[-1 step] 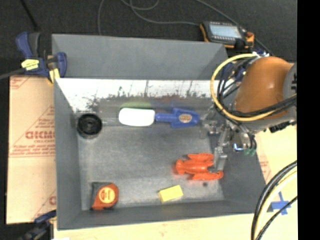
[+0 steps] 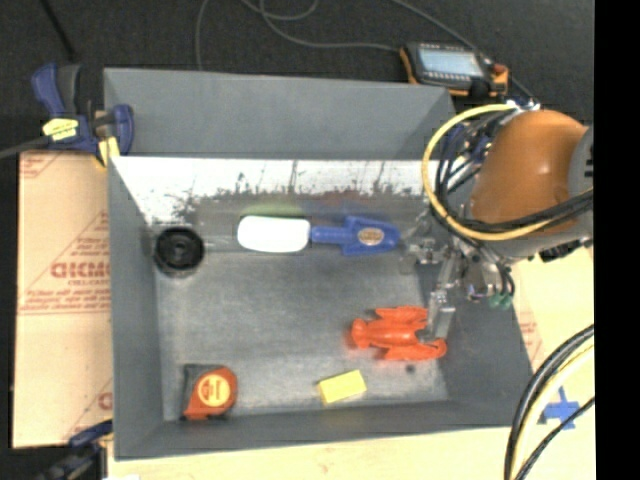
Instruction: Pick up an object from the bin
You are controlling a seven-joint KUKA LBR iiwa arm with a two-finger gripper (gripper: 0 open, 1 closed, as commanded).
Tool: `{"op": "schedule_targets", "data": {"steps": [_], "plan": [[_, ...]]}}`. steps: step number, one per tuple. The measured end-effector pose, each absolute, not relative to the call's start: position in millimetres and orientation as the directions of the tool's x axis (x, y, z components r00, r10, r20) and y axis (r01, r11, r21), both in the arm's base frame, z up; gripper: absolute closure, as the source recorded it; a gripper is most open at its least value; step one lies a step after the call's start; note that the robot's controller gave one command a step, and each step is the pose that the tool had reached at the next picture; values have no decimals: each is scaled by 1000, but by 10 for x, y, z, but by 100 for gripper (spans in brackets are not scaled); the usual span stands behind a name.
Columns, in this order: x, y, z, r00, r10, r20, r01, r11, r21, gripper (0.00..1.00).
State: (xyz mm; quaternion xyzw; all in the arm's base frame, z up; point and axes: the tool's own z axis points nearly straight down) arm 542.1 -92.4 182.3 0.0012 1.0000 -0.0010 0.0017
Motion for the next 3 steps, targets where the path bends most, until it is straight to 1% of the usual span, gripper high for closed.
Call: {"op": "schedule_targets", "data": {"steps": [1,2,3], "plan": [[5442,-1015,1408,-999,53,-11,53,999,-1,0],[5249,-1185,1080,-1000,22,0,22,1000,-1,0],[5487,-1260,740,-987,164,-5,164,987,-1,100]]}}
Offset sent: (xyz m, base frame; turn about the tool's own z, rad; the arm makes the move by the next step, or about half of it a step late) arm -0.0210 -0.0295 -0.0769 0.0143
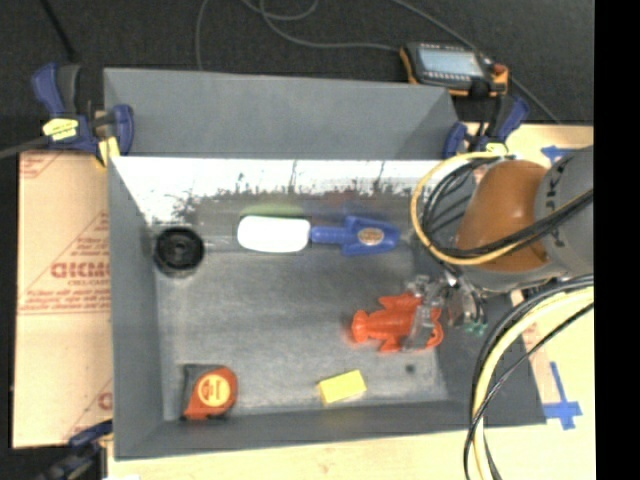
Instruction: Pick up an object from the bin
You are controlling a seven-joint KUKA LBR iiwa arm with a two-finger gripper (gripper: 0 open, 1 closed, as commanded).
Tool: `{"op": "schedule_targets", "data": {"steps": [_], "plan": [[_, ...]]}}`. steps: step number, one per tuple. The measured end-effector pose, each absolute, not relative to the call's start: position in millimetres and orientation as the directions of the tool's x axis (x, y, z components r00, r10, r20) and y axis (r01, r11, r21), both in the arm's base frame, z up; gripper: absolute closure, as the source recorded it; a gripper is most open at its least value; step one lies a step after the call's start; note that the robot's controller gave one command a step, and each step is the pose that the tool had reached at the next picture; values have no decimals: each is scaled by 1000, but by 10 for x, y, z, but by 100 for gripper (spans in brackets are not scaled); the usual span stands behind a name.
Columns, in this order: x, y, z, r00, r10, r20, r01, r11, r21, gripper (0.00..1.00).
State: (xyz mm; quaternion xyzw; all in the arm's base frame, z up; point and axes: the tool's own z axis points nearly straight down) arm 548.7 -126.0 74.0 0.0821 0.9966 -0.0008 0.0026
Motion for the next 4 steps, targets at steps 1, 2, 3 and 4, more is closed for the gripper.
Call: {"op": "schedule_targets", "data": {"steps": [1,2,3,4], "plan": [[5487,-1261,740,-987,163,-5,163,987,-1,100],[5570,-1236,1313,-986,170,2,170,986,0,100],[5295,-1342,1260,-987,163,-13,163,987,-2,100],[5326,-1453,1478,-988,152,9,152,988,0,100]]}}
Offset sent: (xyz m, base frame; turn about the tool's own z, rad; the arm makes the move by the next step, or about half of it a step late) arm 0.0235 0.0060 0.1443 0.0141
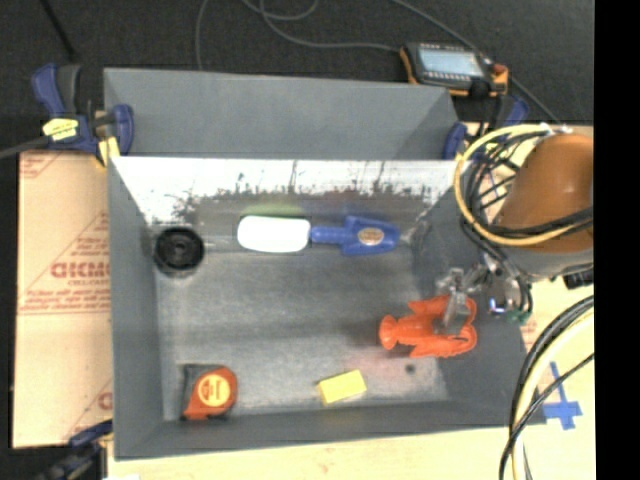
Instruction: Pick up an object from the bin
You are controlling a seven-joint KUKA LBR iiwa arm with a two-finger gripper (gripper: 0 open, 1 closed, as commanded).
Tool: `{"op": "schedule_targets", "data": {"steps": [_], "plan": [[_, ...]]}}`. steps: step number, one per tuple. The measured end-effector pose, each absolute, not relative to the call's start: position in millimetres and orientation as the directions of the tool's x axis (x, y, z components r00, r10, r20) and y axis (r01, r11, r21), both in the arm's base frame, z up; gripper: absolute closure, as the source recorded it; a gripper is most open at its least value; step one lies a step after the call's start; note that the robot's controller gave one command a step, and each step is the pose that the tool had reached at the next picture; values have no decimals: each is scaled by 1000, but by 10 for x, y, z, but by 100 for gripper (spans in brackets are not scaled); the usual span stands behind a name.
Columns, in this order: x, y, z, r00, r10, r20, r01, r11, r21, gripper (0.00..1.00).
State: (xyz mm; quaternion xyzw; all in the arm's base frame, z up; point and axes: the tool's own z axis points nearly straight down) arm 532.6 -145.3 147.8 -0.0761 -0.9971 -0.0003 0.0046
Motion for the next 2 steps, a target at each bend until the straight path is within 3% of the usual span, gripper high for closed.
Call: {"op": "schedule_targets", "data": {"steps": [1,2], "plan": [[5369,-1480,1639,-989,149,0,149,989,-1,100],[5144,-1235,1615,-986,168,-4,168,986,0,100]]}}
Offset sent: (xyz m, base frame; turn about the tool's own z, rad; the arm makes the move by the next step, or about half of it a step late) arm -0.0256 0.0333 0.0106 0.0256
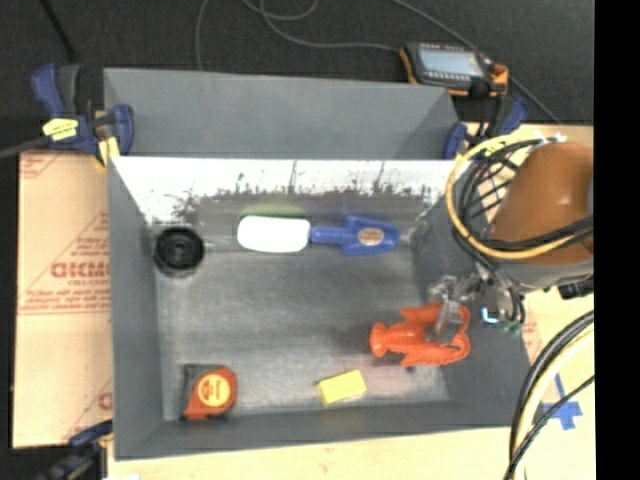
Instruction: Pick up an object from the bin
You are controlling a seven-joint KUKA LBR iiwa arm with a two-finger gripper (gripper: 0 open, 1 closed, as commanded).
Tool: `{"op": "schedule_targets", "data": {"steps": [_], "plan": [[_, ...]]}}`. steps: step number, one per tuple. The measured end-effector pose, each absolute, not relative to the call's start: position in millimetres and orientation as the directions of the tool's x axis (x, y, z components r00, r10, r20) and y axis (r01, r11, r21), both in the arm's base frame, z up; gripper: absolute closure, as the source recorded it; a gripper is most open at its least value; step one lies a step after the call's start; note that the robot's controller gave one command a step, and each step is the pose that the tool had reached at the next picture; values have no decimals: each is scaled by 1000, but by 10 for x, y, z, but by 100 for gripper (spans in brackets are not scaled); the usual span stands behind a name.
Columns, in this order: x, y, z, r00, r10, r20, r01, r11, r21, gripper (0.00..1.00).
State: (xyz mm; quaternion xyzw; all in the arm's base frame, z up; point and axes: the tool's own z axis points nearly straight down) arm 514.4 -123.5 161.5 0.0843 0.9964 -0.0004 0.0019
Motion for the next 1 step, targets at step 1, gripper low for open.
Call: {"op": "schedule_targets", "data": {"steps": [1], "plan": [[5269,-1195,2062,-989,147,3,147,989,0,100]]}}
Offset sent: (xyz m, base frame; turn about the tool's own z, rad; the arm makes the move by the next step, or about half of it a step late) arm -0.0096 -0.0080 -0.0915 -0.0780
